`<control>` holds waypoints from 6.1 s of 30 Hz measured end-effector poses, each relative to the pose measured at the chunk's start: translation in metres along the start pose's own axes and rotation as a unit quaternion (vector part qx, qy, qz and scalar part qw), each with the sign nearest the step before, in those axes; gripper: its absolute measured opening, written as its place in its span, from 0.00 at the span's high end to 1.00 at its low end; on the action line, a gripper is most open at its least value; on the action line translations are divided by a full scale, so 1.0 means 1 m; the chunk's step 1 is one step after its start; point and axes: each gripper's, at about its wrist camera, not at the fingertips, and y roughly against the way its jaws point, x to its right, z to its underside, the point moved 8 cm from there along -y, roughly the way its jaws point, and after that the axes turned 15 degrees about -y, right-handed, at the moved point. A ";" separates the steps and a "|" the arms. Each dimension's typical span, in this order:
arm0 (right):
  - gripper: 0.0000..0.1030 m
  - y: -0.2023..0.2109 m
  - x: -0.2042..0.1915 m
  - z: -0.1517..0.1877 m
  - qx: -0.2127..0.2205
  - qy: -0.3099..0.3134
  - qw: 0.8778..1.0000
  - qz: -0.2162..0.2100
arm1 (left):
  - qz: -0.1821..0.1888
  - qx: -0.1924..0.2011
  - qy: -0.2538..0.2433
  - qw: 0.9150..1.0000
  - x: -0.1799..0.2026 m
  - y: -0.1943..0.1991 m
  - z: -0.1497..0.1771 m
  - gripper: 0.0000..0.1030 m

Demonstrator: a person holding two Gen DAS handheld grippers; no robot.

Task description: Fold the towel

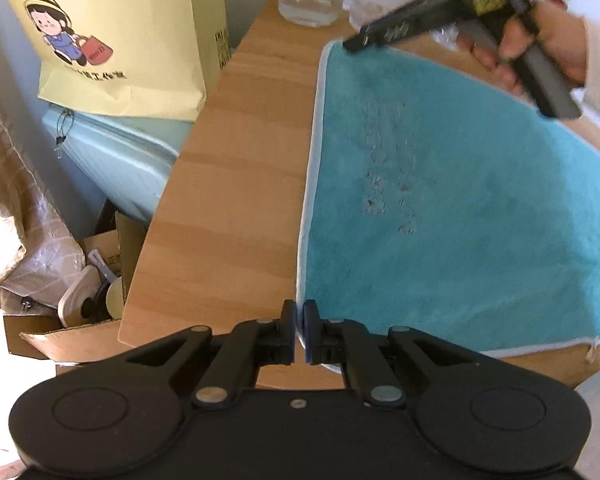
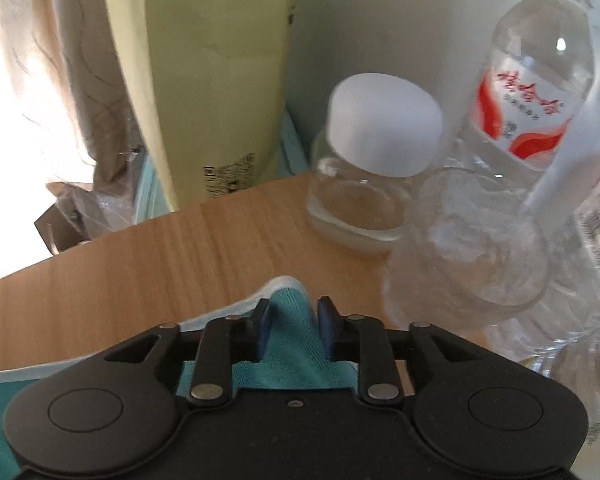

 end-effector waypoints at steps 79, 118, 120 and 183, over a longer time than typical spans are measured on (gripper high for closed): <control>0.94 0.237 0.051 0.367 -0.152 -0.074 0.985 0.022 | 0.049 -0.022 -0.380 0.923 0.273 -0.035 -0.018 0.84; 0.61 0.236 0.078 0.358 -0.099 -0.167 0.978 0.071 | 0.010 -0.047 -0.315 0.948 0.243 -0.054 -0.054 0.62; 0.61 0.244 0.087 0.368 -0.102 -0.181 0.975 0.080 | 0.009 -0.048 -0.317 0.947 0.239 -0.053 -0.050 0.60; 0.06 0.293 0.205 0.462 -0.089 -0.446 0.864 0.216 | -0.012 -0.057 -0.095 0.994 0.126 -0.058 -0.053 0.00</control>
